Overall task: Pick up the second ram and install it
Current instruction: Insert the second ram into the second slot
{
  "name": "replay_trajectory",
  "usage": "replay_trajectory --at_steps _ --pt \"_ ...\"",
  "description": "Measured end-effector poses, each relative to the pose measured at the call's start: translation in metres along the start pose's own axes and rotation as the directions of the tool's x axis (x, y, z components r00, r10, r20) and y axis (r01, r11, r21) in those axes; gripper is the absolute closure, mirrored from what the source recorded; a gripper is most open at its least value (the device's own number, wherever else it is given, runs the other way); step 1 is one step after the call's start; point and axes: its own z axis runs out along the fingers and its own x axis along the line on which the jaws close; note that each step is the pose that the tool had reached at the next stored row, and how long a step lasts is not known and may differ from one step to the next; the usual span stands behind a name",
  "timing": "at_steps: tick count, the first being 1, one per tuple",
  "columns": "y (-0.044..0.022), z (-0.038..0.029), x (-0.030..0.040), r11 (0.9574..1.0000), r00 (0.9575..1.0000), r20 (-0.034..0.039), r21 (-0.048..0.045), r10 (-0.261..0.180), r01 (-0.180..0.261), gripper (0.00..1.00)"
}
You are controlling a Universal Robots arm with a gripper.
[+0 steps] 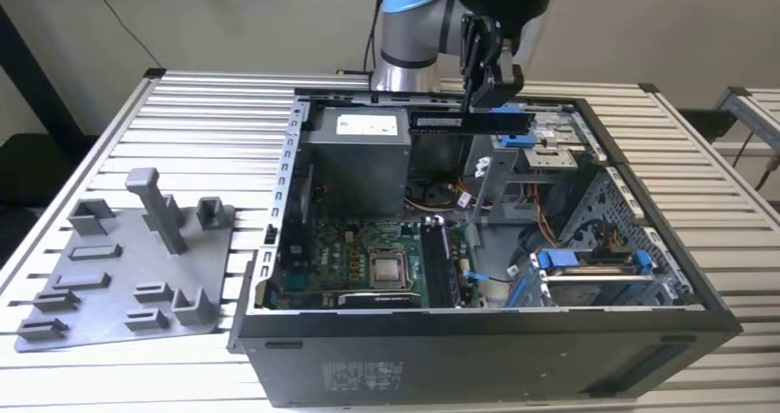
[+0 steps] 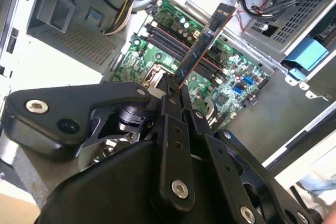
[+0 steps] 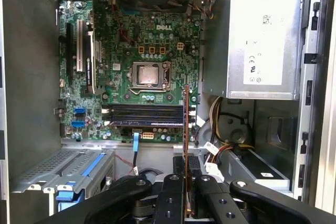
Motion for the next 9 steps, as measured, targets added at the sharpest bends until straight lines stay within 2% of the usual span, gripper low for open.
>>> replay_trajectory --at_steps 4,9 --pt "0.0000 0.0000 0.0001 1.0000 1.0000 -0.0001 0.0000 0.001 -0.001 0.86" --pt "0.0000 0.0001 0.0001 0.9992 0.9992 -0.0005 0.0010 0.041 -0.041 0.86"
